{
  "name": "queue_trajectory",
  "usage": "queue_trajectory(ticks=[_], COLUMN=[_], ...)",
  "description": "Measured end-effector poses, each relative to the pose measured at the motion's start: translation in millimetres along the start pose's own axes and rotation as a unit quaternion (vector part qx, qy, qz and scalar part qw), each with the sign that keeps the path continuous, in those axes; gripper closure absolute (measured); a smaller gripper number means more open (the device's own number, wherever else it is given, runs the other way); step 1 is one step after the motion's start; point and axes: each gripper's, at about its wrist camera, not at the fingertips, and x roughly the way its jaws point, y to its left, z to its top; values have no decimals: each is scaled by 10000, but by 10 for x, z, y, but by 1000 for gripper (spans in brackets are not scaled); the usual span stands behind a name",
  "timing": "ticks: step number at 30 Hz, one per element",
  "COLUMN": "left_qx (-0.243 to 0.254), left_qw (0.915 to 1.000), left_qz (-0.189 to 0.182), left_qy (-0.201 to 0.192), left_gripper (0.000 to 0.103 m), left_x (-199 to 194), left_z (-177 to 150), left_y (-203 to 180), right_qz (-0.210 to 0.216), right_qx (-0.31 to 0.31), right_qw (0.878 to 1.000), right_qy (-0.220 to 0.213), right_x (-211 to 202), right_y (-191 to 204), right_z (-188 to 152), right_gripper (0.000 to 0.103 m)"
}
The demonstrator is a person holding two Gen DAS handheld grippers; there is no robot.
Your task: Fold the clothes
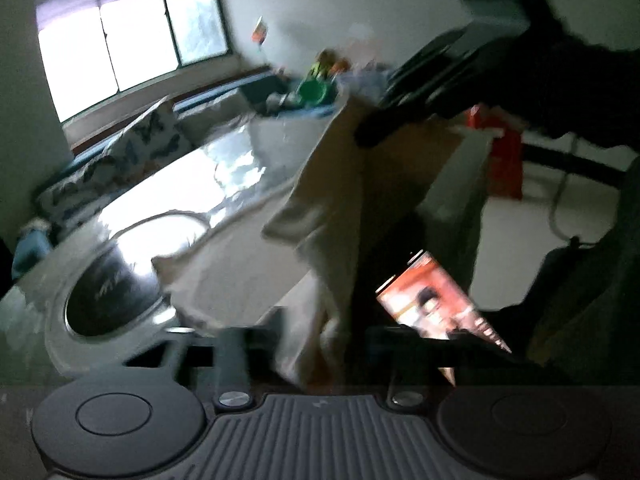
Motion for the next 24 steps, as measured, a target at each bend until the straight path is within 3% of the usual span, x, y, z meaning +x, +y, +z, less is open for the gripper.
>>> queue_trajectory(ticks=[2,7,12,18,24], left_qx=[-97,-71,-25,-143,-560], left_qw=[9999,9990,9978,9975,9957], left_qz=[36,286,516,654,697], left_qy=[-4,-329,-427,-240,230], left_gripper=[90,91,91,91,88], left_x=[14,-56,186,760,1277], left_z=[-13,177,373,565,472], left_y=[68,254,545,973,1222], right_qz=[1,-86,-204,-404,-502], right_qx=[3,71,174,539,1144], right_qw=[10000,9999,9996,9977,9917], right_qy=[5,-43,-119,-20,316], right_x=[-6,51,265,812,1388], right_y=[-10,-153,-428,-915,-1246], right_z=[-4,62,197,292,82], right_gripper=[93,93,93,93,83])
